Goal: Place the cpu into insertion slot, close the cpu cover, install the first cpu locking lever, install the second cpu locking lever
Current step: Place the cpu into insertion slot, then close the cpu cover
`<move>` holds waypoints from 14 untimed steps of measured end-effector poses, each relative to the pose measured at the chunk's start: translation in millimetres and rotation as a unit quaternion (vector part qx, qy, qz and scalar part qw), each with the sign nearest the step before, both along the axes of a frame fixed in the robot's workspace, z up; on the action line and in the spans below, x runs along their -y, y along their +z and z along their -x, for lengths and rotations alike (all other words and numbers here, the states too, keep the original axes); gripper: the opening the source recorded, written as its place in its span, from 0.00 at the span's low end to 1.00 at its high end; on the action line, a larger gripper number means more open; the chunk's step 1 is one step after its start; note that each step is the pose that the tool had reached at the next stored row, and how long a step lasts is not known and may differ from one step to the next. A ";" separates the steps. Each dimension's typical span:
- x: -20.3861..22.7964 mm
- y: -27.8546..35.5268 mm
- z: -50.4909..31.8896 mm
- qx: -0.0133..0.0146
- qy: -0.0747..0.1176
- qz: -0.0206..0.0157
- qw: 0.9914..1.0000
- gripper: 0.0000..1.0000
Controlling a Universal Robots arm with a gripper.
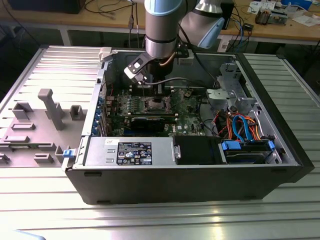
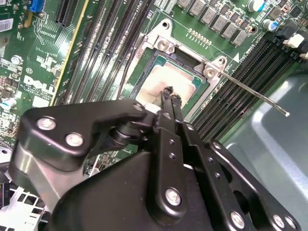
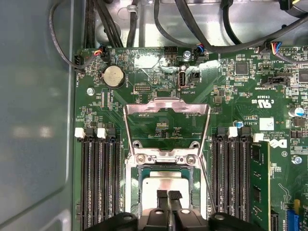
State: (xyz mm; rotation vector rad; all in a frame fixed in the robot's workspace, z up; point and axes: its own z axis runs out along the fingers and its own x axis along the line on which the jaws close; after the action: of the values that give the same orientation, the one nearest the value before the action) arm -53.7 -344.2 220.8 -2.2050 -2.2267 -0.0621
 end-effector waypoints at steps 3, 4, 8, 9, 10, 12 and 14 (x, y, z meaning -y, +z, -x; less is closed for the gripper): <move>0.0 0.1 0.0 0.000 0.000 0.000 1.000 0.11; 0.0 0.1 0.0 0.000 0.000 0.000 1.000 0.11; 0.0 0.1 0.0 0.000 0.000 0.000 1.000 0.11; 0.0 0.1 0.0 0.000 0.000 0.000 1.000 0.11; 0.0 0.1 0.0 0.000 0.000 0.000 1.000 0.11; 0.0 0.1 0.0 0.000 0.000 0.001 1.000 0.11; 0.0 0.1 0.0 0.000 0.000 0.001 1.000 0.11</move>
State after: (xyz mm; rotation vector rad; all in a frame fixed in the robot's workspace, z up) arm -53.7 -344.3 220.9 -2.2055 -2.2272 -0.0608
